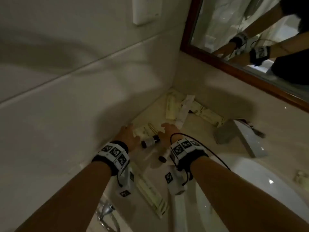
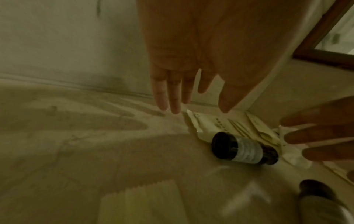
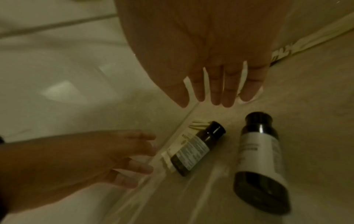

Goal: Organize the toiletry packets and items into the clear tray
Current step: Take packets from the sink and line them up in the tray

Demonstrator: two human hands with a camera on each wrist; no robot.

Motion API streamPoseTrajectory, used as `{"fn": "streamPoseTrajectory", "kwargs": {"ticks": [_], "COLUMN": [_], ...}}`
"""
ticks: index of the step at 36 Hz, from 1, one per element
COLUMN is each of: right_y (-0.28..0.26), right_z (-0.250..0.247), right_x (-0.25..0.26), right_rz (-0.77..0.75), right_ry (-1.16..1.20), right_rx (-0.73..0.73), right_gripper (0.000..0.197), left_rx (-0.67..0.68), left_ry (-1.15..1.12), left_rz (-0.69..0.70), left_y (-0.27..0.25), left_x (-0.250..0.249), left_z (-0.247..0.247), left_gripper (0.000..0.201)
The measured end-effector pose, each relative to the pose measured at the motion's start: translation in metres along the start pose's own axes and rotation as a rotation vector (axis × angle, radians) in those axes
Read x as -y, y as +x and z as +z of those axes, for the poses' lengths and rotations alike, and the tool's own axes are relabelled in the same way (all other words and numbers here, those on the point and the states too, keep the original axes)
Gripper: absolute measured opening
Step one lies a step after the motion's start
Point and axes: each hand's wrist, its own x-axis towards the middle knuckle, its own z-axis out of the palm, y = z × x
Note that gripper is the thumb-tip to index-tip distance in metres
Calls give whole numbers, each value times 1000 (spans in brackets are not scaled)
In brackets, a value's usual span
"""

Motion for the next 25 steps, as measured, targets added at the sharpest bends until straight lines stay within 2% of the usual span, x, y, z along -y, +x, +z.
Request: {"fn": "streamPoseTrajectory", "kwargs": {"ticks": [5, 10, 17, 22, 25], "right_y": [17, 26, 37, 36, 24], "right_z": [10, 21, 24, 22, 11], "right_x": [2, -3, 4, 5, 8], "right_rz": [72, 38, -22, -70, -97], "right_ry": [-56, -144, -115, -69, -58], "right_rx": [33, 15, 66, 13, -43], "right_gripper": [47, 47, 50, 39, 34], "left_rx": [30, 30, -14, -121, -185], "left_ry": [143, 224, 115, 53, -59], "left_rz": [-44, -17, 26, 117, 143], "left_y": [12, 18, 20, 15, 3], "left_x": [2, 7, 7, 3, -2], "left_z": [4, 7, 11, 9, 1], "left_gripper": [79, 65, 50, 10, 18]}}
